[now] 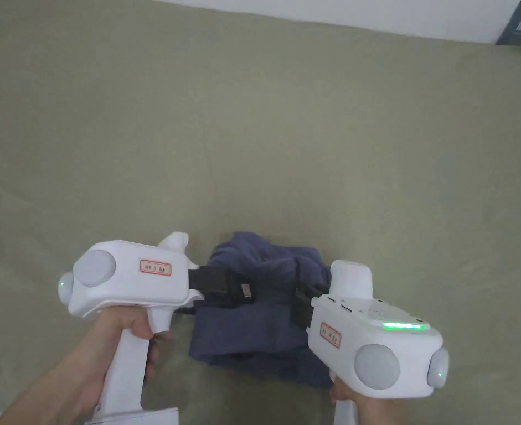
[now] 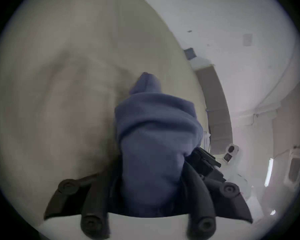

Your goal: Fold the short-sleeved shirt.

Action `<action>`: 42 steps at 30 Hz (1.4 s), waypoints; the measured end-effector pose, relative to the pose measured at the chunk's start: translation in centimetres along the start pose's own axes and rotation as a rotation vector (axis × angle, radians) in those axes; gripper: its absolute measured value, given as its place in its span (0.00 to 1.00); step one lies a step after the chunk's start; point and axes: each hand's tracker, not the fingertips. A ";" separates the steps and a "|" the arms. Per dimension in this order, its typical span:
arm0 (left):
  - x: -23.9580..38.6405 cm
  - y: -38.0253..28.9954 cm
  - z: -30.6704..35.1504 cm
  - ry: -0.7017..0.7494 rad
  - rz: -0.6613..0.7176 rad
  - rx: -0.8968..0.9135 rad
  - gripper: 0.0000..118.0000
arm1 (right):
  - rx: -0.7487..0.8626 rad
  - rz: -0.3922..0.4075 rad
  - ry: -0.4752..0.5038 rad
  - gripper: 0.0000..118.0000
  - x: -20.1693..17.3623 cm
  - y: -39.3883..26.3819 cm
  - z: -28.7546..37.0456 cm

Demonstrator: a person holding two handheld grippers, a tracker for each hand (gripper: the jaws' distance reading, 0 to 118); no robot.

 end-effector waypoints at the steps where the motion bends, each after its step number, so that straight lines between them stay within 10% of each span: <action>1: -0.7 0.2 0.1 -0.141 0.055 -0.006 0.27 | 0.003 0.007 -0.011 0.07 -0.2 -0.1 0.0; 27: -1.4 5.3 15.2 0.131 -0.079 0.067 0.28 | 0.457 0.236 -0.286 0.07 -7.6 2.4 11.0; 42: -14.7 12.1 36.5 0.372 0.027 0.176 0.28 | 0.362 0.404 0.197 0.07 -29.6 4.2 -3.1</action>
